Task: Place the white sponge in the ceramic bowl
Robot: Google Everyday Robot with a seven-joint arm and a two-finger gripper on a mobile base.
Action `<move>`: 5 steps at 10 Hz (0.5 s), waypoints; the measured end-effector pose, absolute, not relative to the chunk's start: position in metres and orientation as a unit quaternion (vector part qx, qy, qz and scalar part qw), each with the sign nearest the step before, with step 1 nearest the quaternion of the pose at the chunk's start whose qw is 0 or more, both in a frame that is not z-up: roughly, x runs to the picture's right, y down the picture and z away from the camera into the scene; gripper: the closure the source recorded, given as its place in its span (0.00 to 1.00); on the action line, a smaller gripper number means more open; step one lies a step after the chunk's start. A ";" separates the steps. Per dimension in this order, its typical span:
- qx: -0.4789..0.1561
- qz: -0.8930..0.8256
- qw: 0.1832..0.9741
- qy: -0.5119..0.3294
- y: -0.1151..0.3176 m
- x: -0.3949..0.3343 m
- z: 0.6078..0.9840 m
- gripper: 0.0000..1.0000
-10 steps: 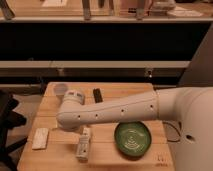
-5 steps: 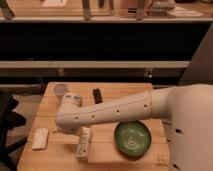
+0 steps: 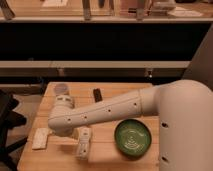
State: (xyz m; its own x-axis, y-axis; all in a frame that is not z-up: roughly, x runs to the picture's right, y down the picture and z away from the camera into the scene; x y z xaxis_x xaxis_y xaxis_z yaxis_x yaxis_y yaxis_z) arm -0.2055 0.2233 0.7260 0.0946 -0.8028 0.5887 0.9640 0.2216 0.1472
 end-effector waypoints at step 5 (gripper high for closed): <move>-0.102 -0.661 0.679 -0.302 0.186 -0.267 0.738 0.20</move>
